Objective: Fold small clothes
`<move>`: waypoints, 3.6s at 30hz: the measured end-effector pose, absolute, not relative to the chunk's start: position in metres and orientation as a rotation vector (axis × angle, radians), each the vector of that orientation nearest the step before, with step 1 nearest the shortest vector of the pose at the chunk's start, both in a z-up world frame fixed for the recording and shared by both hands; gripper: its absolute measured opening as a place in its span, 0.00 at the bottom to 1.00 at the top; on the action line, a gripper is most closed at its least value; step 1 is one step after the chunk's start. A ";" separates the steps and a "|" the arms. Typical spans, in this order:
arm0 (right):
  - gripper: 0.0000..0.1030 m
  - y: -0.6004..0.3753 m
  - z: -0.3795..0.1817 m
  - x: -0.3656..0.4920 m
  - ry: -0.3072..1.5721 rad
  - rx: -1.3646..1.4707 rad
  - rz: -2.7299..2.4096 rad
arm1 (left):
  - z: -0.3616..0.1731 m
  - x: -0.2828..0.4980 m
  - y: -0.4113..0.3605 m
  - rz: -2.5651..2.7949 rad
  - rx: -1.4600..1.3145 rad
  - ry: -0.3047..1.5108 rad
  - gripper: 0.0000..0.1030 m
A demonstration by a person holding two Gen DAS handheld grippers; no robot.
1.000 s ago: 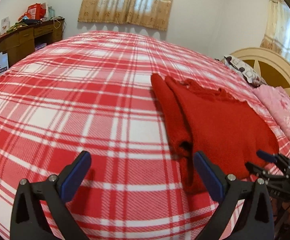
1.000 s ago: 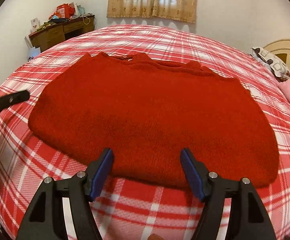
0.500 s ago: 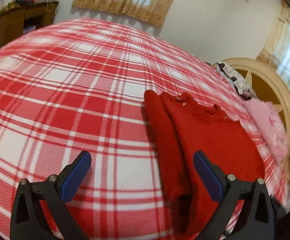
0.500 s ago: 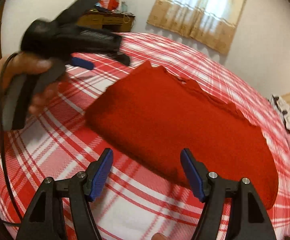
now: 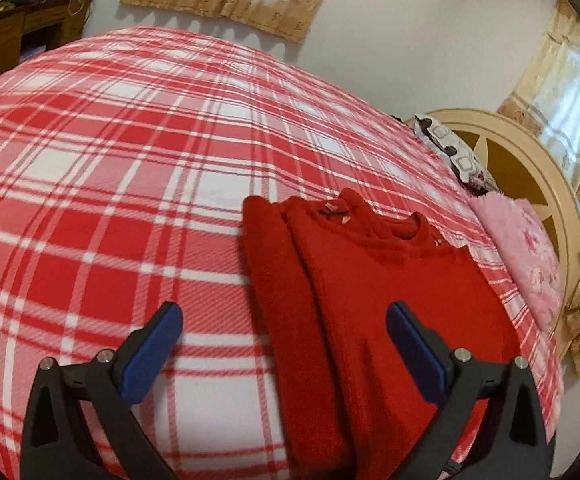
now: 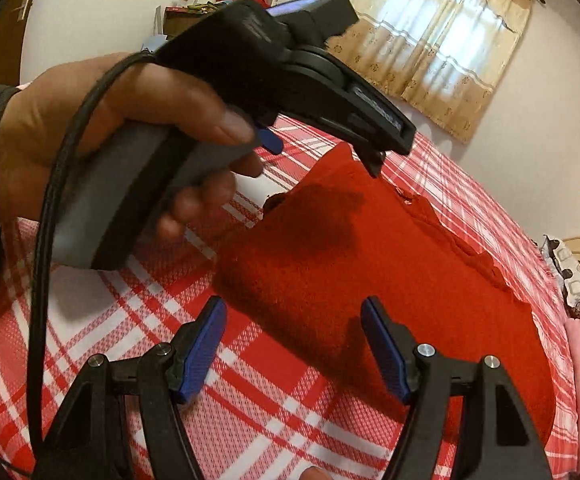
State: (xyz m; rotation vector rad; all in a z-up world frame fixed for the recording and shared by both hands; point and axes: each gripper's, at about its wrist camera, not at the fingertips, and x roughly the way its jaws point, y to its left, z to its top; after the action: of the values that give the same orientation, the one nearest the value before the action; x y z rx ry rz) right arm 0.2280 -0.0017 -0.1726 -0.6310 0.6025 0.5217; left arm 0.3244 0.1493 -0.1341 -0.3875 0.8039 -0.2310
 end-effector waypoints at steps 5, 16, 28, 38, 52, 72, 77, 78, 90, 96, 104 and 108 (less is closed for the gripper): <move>0.68 0.000 -0.174 0.232 0.597 -0.635 0.514 | -0.140 0.335 0.147 -0.232 -0.379 0.814 1.00; 0.57 0.015 -0.175 0.226 0.556 -0.676 0.496 | -0.146 0.349 0.146 -0.252 -0.372 0.833 0.71; 0.08 0.010 -0.167 0.216 0.572 -0.652 0.516 | -0.144 0.348 0.140 -0.354 -0.376 0.818 0.17; 0.07 -0.017 -0.152 0.216 0.563 -0.579 0.513 | -0.142 0.353 0.148 -0.366 -0.493 0.851 0.13; 0.06 -0.051 -0.140 0.224 0.554 -0.468 0.495 | -0.113 0.353 0.129 -0.393 -0.563 0.831 0.12; 0.06 -0.123 -0.108 0.236 0.514 -0.297 0.419 | -0.069 0.367 0.061 -0.450 -0.560 0.794 0.12; 0.06 -0.143 -0.099 0.235 0.508 -0.261 0.411 | -0.060 0.371 0.037 -0.459 -0.549 0.793 0.12; 0.06 -0.147 -0.098 0.234 0.510 -0.252 0.408 | -0.059 0.372 0.033 -0.459 -0.550 0.791 0.12; 0.06 -0.206 -0.092 0.244 0.555 -0.135 0.376 | -0.051 0.387 -0.027 -0.533 -0.500 0.812 0.12; 0.06 -0.233 -0.100 0.251 0.604 -0.063 0.353 | -0.055 0.397 -0.059 -0.572 -0.436 0.841 0.12; 0.05 -0.272 -0.115 0.256 0.665 0.014 0.298 | -0.071 0.408 -0.100 -0.608 -0.367 0.895 0.12; 0.05 -0.286 -0.125 0.262 0.705 0.071 0.282 | -0.076 0.410 -0.126 -0.604 -0.277 0.901 0.12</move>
State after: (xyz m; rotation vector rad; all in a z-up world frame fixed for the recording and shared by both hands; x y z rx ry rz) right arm 0.2618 -0.2857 -0.1248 0.0710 0.7045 0.2817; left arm 0.4098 -0.1258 -0.0763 -0.2774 0.9014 -0.6040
